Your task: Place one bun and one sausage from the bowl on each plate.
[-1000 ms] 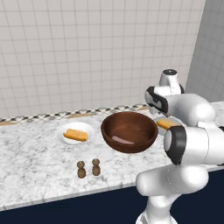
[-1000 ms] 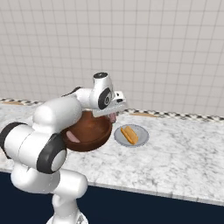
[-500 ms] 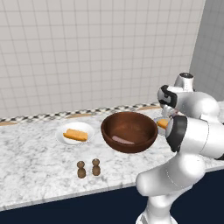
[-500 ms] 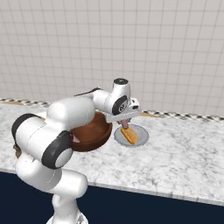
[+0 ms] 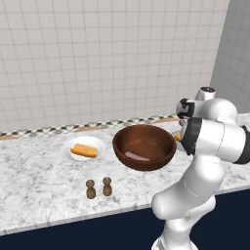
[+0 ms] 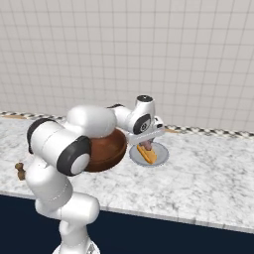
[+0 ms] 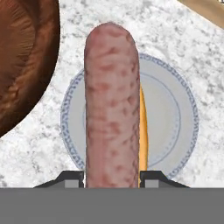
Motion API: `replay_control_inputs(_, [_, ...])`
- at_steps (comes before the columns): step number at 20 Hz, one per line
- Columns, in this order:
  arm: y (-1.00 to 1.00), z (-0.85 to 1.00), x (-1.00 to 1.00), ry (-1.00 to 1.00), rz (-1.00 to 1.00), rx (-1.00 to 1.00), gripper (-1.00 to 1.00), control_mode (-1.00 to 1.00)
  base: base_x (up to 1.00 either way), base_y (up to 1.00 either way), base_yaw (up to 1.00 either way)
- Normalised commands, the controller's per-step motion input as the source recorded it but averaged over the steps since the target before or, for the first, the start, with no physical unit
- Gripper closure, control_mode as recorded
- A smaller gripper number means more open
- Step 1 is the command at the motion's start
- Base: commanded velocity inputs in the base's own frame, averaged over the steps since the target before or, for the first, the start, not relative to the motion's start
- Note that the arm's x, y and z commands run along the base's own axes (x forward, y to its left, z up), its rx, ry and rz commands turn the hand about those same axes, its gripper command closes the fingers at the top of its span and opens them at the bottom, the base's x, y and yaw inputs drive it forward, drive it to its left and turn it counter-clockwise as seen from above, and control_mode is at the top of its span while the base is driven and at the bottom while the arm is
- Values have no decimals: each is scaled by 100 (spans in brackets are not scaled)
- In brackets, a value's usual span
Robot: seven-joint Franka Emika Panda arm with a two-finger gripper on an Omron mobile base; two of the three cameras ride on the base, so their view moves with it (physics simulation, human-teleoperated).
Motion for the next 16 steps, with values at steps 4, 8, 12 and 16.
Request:
replay_control_inputs(4, [-43, -9, 42, 0, 6, 0, 100, -100, 0, 0, 0])
replay_control_inputs(8, [-22, -41, 23, 4, 3, 0, 100, -100, 0, 0, 0])
replay_control_inputs(12, [-7, -66, 12, 13, 1, 0, 100, -100, 0, 0, 0])
replay_control_inputs(16, [0, -1, 8, 2, 6, 0, 100, -100, 0, 0, 0])
